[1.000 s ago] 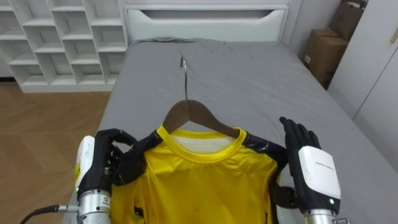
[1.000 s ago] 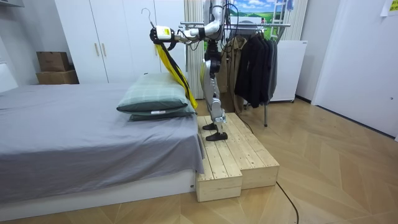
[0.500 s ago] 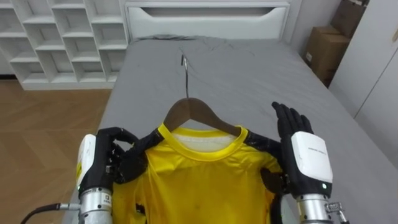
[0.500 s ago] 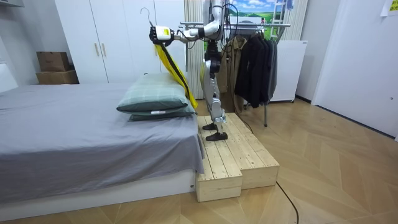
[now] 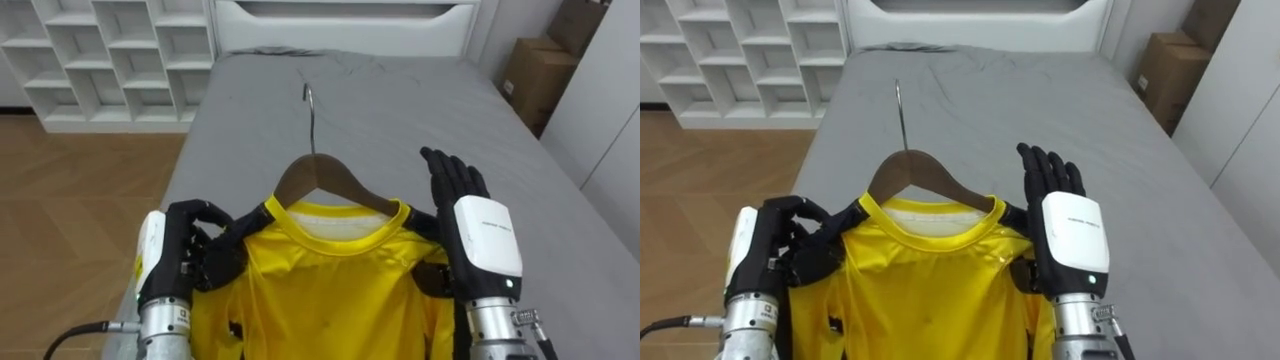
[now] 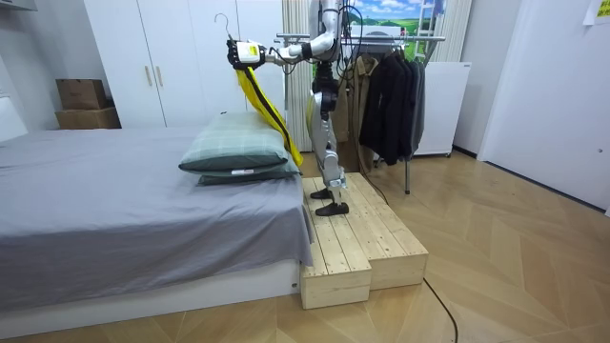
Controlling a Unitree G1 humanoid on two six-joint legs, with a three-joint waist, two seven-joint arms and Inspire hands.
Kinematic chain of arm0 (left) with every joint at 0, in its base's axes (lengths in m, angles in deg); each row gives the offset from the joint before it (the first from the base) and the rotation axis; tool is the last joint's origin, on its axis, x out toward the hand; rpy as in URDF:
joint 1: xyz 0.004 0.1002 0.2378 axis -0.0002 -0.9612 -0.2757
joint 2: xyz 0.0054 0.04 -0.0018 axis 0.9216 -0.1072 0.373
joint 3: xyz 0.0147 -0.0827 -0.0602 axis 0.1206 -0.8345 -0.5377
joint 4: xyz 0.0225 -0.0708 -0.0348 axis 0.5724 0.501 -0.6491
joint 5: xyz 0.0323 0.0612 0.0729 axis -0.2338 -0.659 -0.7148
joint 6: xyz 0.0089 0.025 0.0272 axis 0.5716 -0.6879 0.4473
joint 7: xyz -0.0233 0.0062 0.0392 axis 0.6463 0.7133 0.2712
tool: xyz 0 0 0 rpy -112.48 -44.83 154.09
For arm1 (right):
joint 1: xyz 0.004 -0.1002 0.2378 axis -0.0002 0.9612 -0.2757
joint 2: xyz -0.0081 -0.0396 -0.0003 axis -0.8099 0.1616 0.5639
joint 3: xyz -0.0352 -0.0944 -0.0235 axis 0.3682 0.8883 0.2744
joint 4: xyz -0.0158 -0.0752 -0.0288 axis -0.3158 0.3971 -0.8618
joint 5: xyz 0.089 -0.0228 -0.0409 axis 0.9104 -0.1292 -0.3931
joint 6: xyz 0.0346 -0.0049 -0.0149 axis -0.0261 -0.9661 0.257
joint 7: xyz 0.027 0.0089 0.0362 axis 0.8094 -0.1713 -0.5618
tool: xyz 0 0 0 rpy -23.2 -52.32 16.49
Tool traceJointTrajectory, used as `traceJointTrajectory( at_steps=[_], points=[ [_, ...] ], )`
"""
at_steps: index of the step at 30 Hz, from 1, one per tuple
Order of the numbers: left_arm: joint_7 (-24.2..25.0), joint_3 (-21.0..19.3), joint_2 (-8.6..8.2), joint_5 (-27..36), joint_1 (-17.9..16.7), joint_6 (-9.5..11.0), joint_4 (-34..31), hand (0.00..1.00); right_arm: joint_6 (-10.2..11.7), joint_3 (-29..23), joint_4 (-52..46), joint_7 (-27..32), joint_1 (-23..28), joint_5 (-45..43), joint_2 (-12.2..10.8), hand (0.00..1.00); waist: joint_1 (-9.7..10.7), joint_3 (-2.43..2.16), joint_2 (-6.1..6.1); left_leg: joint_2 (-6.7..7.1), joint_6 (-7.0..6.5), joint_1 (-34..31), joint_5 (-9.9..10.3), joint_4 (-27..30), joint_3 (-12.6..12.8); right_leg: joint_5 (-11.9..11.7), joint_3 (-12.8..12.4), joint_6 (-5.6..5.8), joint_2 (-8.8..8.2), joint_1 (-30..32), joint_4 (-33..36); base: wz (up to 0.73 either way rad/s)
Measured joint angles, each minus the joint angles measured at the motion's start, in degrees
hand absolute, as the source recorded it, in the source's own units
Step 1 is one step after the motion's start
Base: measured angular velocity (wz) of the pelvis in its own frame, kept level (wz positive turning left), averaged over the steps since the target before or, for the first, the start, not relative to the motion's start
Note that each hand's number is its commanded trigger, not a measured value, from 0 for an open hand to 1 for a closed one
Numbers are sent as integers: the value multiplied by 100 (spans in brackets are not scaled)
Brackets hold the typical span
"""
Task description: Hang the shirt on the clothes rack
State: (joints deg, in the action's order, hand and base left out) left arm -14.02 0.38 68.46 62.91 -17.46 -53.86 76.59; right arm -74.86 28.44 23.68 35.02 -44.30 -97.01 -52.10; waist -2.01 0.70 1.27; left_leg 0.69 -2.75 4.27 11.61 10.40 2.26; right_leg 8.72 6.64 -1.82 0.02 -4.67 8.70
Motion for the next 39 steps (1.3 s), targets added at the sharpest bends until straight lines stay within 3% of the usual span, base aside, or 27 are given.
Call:
traceJointTrajectory(
  at_steps=[3,11,22,39],
  points=[
    [0,0,-18,-14,2,0,0,100,-3,0,0,0,0,1,3,0,-1,18,32,1,0,-5,0,2,0,0,-14,0,2,3,0,0],
    [68,7,-55,-52,5,0,0,100,-5,21,1,0,1,1,14,0,-20,16,50,4,0,-65,0,36,-3,0,-23,0,7,62,24,0],
    [122,323,-61,-296,12,0,0,100,-120,237,461,0,-194,5,45,0,-125,35,111,1,0,-55,0,32,4,0,-47,0,3,58,30,0],
    [475,280,-69,-560,231,-31,-1,100,-252,237,694,-209,-434,-207,-18,0,-150,35,110,9,0,-163,0,46,-124,0,144,0,-9,77,-6,4]
  ],
)
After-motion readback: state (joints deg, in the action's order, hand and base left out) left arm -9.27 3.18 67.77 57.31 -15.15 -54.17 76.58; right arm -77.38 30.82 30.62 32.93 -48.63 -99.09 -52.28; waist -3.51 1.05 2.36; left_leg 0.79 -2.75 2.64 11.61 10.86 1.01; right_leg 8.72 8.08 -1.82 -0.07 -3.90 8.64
